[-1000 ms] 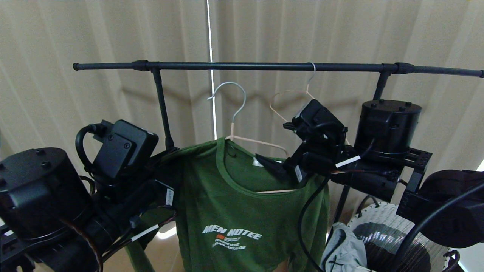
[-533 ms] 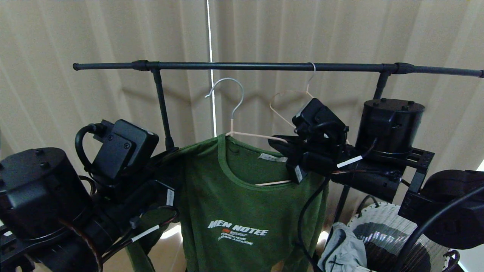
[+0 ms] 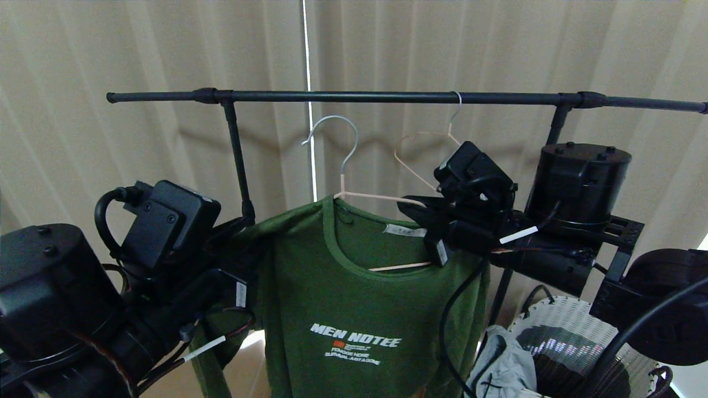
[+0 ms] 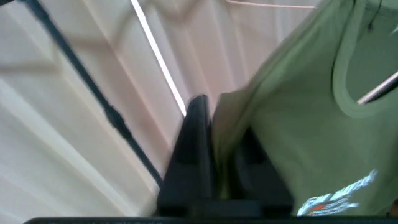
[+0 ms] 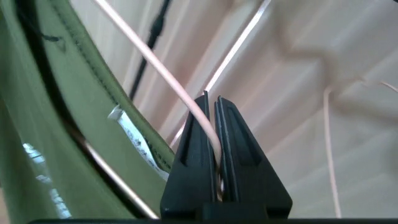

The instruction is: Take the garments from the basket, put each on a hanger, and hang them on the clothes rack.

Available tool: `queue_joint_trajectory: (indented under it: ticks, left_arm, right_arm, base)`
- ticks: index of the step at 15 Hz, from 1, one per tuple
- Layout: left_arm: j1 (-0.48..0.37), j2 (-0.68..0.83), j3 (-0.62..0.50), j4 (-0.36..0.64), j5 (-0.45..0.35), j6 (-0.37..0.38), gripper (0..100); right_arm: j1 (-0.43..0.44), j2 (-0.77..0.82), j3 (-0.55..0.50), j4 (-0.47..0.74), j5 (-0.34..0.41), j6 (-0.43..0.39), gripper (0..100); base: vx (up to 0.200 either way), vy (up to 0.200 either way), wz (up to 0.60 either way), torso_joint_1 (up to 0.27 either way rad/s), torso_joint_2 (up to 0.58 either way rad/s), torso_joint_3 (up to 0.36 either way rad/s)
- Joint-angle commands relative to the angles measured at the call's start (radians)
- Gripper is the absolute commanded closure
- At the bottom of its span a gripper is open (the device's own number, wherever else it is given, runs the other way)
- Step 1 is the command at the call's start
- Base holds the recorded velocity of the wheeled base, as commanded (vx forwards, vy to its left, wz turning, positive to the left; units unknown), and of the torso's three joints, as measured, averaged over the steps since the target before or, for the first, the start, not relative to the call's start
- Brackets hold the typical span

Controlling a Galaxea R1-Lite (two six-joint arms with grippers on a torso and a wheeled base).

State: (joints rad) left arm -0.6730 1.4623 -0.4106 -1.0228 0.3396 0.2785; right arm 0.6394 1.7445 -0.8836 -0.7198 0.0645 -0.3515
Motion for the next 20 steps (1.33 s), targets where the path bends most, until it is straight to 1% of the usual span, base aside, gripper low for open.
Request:
queue_joint_trajectory:
  ticks: [1,3,5,7,9,12,15,17,20]
  left_arm:
    - [0.000,-0.051,0.009,0.001,-0.028,-0.045,0]
    - [0.003,-0.100,0.030,0.003,-0.065,-0.065,0]
    - [0.007,-0.148,0.058,0.003,-0.065,-0.068,0]
    - [0.038,-0.178,0.069,0.007,-0.067,-0.067,0]
    - [0.066,-0.174,0.075,0.009,-0.065,-0.068,0]
    - [0.110,-0.139,0.121,0.010,-0.060,-0.062,0]
    - [0.110,-0.106,0.127,0.010,-0.060,-0.062,0]
    - [0.107,-0.073,0.135,0.009,-0.065,-0.061,0]
    - [0.098,-0.066,0.156,0.009,-0.071,-0.058,0]
  right_arm:
    - [-0.001,-0.026,0.008,-0.001,0.001,0.000,100]
    - [-0.010,-0.052,0.020,0.000,-0.003,0.000,100]
    - [-0.026,-0.080,0.055,-0.004,-0.041,0.003,100]
    - [-0.055,-0.103,0.077,-0.004,-0.041,0.005,100]
    - [-0.084,-0.123,0.089,-0.006,-0.041,0.006,100]
    - [-0.112,-0.163,0.110,-0.006,-0.040,0.006,100]
    - [-0.135,-0.189,0.130,-0.006,-0.038,0.008,100]
    - [-0.135,-0.210,0.146,-0.006,-0.032,0.009,100]
    - [-0.135,-0.227,0.146,-0.006,-0.031,0.012,100]
  base:
    - [0.000,0.000,0.00,0.000,0.00,0.000]
    - [0.000,0.000,0.00,0.000,0.00,0.000]
    - [0.000,0.000,0.00,0.000,0.00,0.000]
    - [0.000,0.000,0.00,0.000,0.00,0.000]
    - [0.000,0.000,0.00,0.000,0.00,0.000]
    - [0.000,0.000,0.00,0.000,0.00,0.000]
    - [0.000,0.000,0.00,0.000,0.00,0.000]
    - [0.000,0.000,0.00,0.000,0.00,0.000]
    - [0.000,0.000,0.00,0.000,0.00,0.000]
